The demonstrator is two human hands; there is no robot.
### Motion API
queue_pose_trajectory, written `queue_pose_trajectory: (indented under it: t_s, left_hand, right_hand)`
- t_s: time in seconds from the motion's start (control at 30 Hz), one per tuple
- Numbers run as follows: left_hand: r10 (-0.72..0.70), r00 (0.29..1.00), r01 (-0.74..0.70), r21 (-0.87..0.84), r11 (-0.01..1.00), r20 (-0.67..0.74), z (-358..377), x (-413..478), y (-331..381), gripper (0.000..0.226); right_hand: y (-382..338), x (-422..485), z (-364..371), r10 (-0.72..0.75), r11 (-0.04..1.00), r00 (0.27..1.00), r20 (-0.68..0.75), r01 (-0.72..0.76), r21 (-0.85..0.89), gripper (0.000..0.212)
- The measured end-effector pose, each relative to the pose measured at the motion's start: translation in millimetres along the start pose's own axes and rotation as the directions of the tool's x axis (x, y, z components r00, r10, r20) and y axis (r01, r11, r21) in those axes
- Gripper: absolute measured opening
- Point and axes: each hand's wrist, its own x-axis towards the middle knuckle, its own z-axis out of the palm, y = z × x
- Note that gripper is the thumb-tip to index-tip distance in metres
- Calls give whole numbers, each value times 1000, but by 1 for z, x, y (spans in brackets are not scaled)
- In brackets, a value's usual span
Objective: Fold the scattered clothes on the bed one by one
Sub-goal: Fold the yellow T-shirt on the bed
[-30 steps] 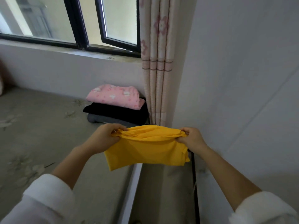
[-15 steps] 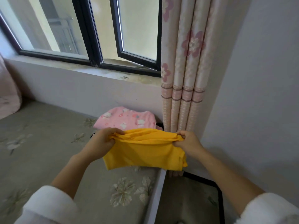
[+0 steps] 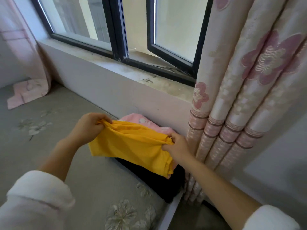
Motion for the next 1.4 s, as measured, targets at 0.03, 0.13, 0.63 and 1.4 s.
queue_pose_trajectory:
  t_s: [0.03, 0.13, 0.63, 1.4]
  left_hand:
    - [-4, 1000, 4, 3, 1000, 1, -2, 14, -2, 51]
    - [23, 999, -23, 17, 1000, 25, 2, 68, -9, 51]
    - [45, 989, -45, -2, 999, 139, 185, 254, -57, 37]
    - [-61, 928, -32, 242, 970, 368, 284, 184, -106, 65]
  right_hand:
    - [-2, 11, 2, 17, 1000, 1000, 1, -17, 12, 29]
    - [-2, 46, 6, 79, 995, 996, -37, -77, 63, 42]
    - [84, 159, 13, 584, 811, 714, -385, -522, 263, 32]
    - [148, 164, 61, 496, 531, 866, 56, -252, -809, 77]
